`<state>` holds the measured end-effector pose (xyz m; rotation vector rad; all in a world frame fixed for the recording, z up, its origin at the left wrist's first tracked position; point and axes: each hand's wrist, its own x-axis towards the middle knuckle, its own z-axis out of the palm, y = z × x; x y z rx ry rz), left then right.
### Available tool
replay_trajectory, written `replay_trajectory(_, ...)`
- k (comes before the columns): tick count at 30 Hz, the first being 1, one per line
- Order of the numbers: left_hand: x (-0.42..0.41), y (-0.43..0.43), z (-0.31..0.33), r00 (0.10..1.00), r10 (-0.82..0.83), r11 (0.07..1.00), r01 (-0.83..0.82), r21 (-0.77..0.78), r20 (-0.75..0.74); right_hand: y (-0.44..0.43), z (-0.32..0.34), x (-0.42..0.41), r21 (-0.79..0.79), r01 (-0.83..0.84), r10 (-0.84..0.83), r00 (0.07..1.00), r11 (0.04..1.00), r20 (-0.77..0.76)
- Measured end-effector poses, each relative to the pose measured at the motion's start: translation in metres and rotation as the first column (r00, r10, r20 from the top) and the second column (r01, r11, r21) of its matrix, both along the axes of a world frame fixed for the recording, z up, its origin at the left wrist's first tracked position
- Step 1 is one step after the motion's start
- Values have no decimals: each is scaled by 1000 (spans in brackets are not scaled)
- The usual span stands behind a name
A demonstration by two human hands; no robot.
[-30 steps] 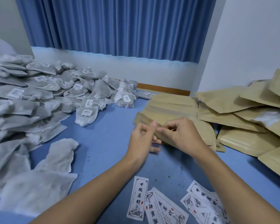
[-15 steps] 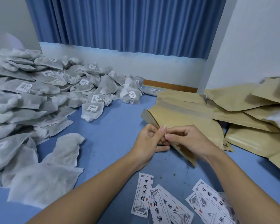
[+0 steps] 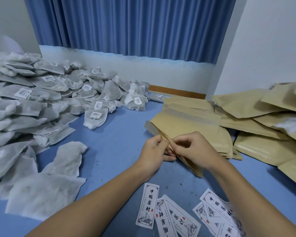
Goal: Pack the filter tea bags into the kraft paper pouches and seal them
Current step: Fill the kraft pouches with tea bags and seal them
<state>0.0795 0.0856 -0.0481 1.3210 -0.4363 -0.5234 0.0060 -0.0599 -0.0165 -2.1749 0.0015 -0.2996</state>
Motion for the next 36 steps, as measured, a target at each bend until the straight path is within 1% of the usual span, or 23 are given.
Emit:
replay_trajectory(1, -1, 0, 1, 1000, 13, 1000, -13, 4, 10, 4, 4, 1, -202, 36, -33, 999, 979, 21)
replay_trajectory(3, -2, 0, 3, 999, 31, 999, -31, 6, 34, 9, 14, 1, -519, 153, -123, 988, 841, 92)
replay_trajectory(5, -3, 1, 5, 996, 27, 1000, -28, 13, 82, 6, 23, -1, -577, 315, -231, 949, 754, 217)
replay_trajectory(8, -10, -1, 1, 985, -25, 999, 16, 51, 172, -13, 37, -8, -448, 559, -419, 825, 697, 379)
replay_trajectory(10, -16, -3, 0, 981, -36, 998, 26, 57, 190, -24, 44, -15, -415, 502, -402, 862, 759, 309)
replay_trajectory(11, -17, -4, 0, 983, -27, 998, 17, 54, 182, -22, 46, -17, -480, 397, -347, 918, 782, 193)
replay_trajectory(13, -20, -6, 1, 989, 6, 999, -14, 51, 150, -14, 44, -16, -681, 198, -303, 952, 705, -37)
replay_trajectory(14, -21, -6, 1, 982, 55, 995, -68, 67, 182, -11, 40, -14, -726, 181, -323, 945, 663, -60)
replay_trajectory(15, -21, -3, 1, 943, 139, 979, -176, 100, 301, -8, 39, -12, -751, 217, -351, 936, 624, -21)
replay_trajectory(16, -20, 1, 4, 835, 227, 938, -325, 116, 501, -8, 38, -10, -768, 263, -375, 926, 584, 32)
replay_trajectory(17, -20, 6, 10, 642, 283, 881, -467, 71, 713, -6, 39, -8, -790, 292, -399, 915, 539, 65)
replay_trajectory(18, -19, 10, 18, 406, 296, 851, -524, -45, 865, -3, 42, -7, -811, 292, -401, 913, 507, 78)
replay_trajectory(19, -18, 12, 24, 190, 275, 860, -487, -153, 942, 1, 44, -7, -832, 278, -397, 915, 480, 76)
replay_trajectory(20, -16, 13, 28, 34, 243, 887, -413, -208, 969, 4, 46, -7, -850, 264, -391, 917, 456, 75)
replay_trajectory(21, -17, 12, 31, -40, 203, 911, -359, -204, 978, 7, 48, -8, -865, 255, -393, 916, 433, 74)
replay_trajectory(22, -20, 10, 34, -45, 139, 927, -345, -146, 989, 8, 50, -9, -866, 256, -397, 915, 430, 74)
replay_trajectory(23, -24, 9, 37, -5, 57, 927, -372, -55, 998, 8, 50, -9, -862, 260, -403, 912, 436, 71)
replay_trajectory(26, -38, 6, 41, 168, -116, 876, -448, 181, 979, 4, 48, -10, -841, 273, -411, 909, 467, 67)
replay_trajectory(28, -41, 5, 46, 138, -111, 897, -411, 159, 984, -3, 46, -8, -778, 351, -445, 889, 521, 103)
replay_trajectory(31, -42, 3, 52, 4, -66, 935, -348, 64, 998, -14, 50, -5, -703, 458, -503, 849, 544, 164)
replay_trajectory(32, -42, 2, 54, 6, -90, 928, -362, 86, 996, -16, 51, -5, -689, 465, -494, 851, 555, 176)
replay_trajectory(35, -43, -2, 60, 98, -136, 890, -425, 165, 986, -14, 56, -7, -702, 443, -463, 868, 557, 181)
replay_trajectory(36, -44, -5, 62, 88, -121, 888, -436, 148, 989, -13, 57, -8, -723, 431, -463, 869, 539, 173)
